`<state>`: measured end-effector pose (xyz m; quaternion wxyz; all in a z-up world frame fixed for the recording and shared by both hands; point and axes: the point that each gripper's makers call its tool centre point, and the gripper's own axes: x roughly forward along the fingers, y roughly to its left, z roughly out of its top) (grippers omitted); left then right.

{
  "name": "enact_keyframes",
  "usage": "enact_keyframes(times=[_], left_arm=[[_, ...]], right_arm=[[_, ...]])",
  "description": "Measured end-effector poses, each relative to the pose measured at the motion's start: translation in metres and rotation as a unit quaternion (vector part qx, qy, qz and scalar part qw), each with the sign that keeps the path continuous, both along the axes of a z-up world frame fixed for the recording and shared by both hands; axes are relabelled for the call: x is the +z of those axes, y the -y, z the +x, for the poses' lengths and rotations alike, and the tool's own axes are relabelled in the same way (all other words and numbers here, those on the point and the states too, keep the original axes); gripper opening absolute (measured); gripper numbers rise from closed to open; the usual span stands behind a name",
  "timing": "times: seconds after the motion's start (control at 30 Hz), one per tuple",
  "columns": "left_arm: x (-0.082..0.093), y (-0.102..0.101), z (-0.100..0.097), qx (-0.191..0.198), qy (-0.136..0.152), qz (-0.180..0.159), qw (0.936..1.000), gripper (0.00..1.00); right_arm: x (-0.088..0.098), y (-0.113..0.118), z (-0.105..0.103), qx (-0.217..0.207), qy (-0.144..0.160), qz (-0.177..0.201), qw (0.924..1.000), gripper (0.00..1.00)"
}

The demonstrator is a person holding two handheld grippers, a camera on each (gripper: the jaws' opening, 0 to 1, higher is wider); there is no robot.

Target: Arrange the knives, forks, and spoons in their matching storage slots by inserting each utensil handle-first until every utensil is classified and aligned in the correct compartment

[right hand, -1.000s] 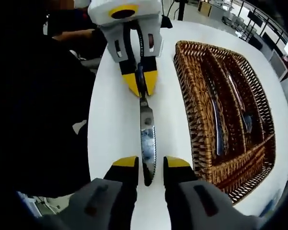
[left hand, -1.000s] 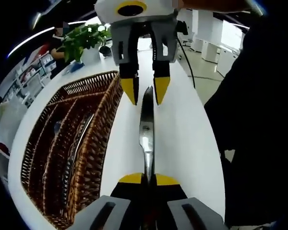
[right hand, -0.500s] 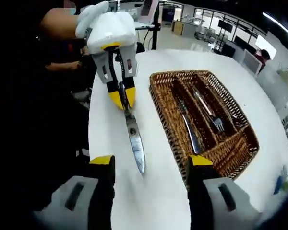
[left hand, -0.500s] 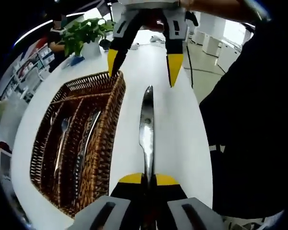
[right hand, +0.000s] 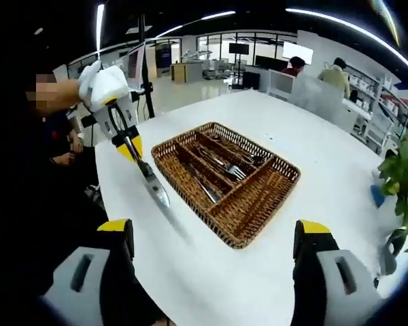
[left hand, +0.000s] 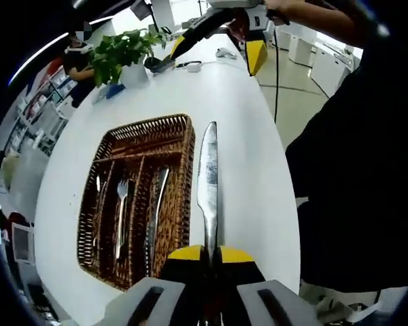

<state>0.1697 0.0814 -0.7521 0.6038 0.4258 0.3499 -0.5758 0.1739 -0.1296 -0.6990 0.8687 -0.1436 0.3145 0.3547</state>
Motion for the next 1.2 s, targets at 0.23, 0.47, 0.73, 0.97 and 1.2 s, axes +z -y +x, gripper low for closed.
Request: enact_keyframes(times=[0.23, 0.47, 0.73, 0.97, 1.2], left_arm=[[0.023, 0.000, 0.010, 0.002, 0.009, 0.003, 1.0000, 0.04], [0.026, -0.003, 0.017, 0.000, 0.015, 0.010, 0.9998, 0.04], [0.023, 0.000, 0.019, -0.003, 0.020, 0.011, 0.9997, 0.04], [0.022, 0.001, 0.025, -0.004, 0.025, 0.010, 0.9996, 0.04], [0.020, 0.002, 0.033, -0.006, 0.032, 0.014, 0.9994, 0.04]], right_arm=[[0.050, -0.002, 0.001, -0.046, 0.060, 0.047, 0.9960, 0.99], [0.079, 0.002, 0.000, -0.060, 0.091, 0.072, 0.9914, 0.99], [0.071, 0.004, -0.004, -0.058, 0.085, 0.057, 0.9931, 0.99], [0.071, 0.003, -0.007, -0.058, 0.082, 0.058, 0.9933, 0.99], [0.074, 0.005, -0.008, -0.063, 0.085, 0.062, 0.9924, 0.99]])
